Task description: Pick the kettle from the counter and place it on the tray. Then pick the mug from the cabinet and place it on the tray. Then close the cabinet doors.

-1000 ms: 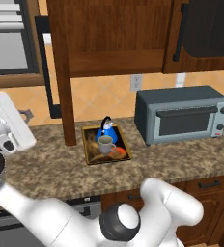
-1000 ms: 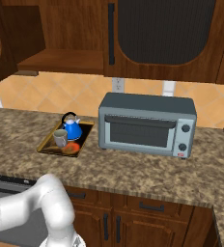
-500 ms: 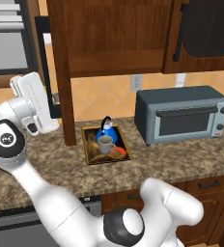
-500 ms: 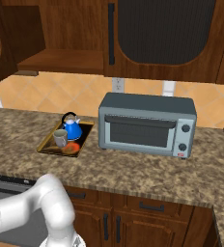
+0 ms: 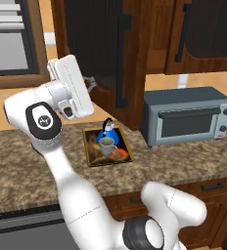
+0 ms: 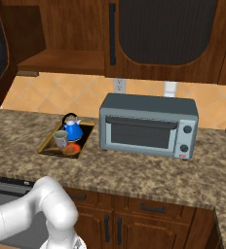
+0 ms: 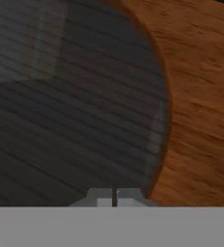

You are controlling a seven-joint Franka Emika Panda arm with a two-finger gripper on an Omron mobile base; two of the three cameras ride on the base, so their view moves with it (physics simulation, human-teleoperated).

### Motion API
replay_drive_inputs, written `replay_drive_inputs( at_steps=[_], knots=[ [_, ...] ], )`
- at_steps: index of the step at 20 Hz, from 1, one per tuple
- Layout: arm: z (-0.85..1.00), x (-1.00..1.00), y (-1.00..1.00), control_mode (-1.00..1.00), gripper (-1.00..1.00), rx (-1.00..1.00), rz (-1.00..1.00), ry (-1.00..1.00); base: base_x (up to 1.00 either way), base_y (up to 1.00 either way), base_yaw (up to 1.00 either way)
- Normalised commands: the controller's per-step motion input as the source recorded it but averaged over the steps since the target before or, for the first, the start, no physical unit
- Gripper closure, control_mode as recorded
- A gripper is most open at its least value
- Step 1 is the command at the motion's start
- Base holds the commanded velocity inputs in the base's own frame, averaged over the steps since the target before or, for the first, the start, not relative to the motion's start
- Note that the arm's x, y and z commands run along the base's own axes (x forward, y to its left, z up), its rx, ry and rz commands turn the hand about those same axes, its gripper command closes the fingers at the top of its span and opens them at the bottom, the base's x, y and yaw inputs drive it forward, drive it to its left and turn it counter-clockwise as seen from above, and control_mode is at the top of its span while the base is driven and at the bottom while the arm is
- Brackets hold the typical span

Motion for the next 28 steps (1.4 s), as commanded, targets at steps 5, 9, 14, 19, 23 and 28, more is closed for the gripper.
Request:
replay_drive_inputs(
  at_steps=[5, 9, 14, 19, 23, 28],
  knots=[
    [0.38, 0.65, -1.0, -1.0, 1.0, 0.03, 0.0, -0.09, 0.0, 0.0, 0.0],
    [0.29, 0.89, -0.95, -1.0, 1.0, 0.07, 0.0, -0.02, 0.0, 0.0, 0.0],
    [0.05, 0.91, -0.8, -1.0, 1.0, 0.08, 0.03, 0.0, 0.0, 0.0, 0.0],
    [0.0, 0.73, -0.87, -1.0, 1.0, 0.1, 0.26, 0.0, 0.0, 0.0, 0.0],
    [0.0, 0.55, -0.85, -1.0, 1.0, 0.11, 0.37, 0.0, 0.0, 0.0, 0.0],
    [-0.09, 0.45, -0.91, -1.0, 1.0, 0.09, 0.49, -0.02, 0.0, 0.0, 0.0]
  ],
)
